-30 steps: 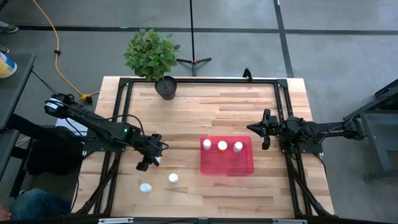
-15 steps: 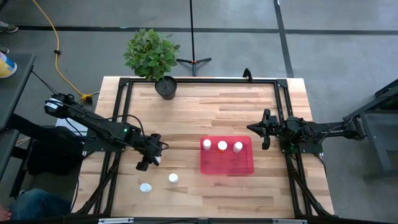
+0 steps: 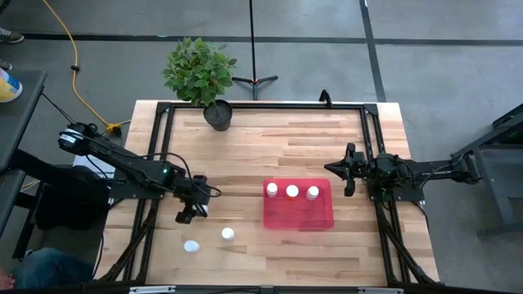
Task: Pick and place pill bottles into a basket
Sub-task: Put the white pill bottle into the pink bin
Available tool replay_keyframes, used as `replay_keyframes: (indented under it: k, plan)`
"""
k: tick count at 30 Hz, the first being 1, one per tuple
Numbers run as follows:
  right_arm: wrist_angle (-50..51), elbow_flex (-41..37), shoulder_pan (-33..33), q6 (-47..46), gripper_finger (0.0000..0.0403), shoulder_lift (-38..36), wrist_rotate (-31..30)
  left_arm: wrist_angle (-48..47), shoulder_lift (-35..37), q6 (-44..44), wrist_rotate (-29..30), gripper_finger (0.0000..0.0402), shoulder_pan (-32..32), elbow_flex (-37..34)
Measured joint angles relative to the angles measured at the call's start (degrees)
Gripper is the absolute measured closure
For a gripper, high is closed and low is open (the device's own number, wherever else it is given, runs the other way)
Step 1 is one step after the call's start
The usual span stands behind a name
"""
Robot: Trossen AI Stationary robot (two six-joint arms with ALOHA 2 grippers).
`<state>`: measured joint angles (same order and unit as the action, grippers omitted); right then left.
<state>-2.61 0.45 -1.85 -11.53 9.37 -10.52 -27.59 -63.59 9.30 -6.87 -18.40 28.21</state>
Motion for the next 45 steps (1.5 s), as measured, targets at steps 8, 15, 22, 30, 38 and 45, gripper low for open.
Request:
replay_keyframes:
  k: [8,15,22,30,38,45]
  plan:
    - [0.0,0.0,0.0,0.0,0.0400,0.0,0.0,-1.4,0.0,0.0,0.0,0.0108,0.0,0.0]
    - [0.0,0.0,0.0,0.0,0.0399,0.0,0.0,-1.3,0.0,0.0,0.0,0.0163,0.0,0.0]
    - [0.0,0.0,0.0,0.0,0.0400,0.0,0.0,-1.3,0.0,0.0,0.2,0.0181,0.0,0.0]
    - [0.0,0.0,0.0,0.0,0.0401,0.0,0.0,-0.9,0.0,1.1,1.6,0.0185,0.0,0.0]
    - [0.0,0.0,0.0,-0.2,0.0401,0.0,0.0,-0.8,0.0,7.5,1.5,0.0180,0.0,0.0]
    - [0.0,0.0,0.0,0.0,0.0401,0.0,0.0,-0.3,0.0,9.0,1.4,0.0188,0.0,0.0]
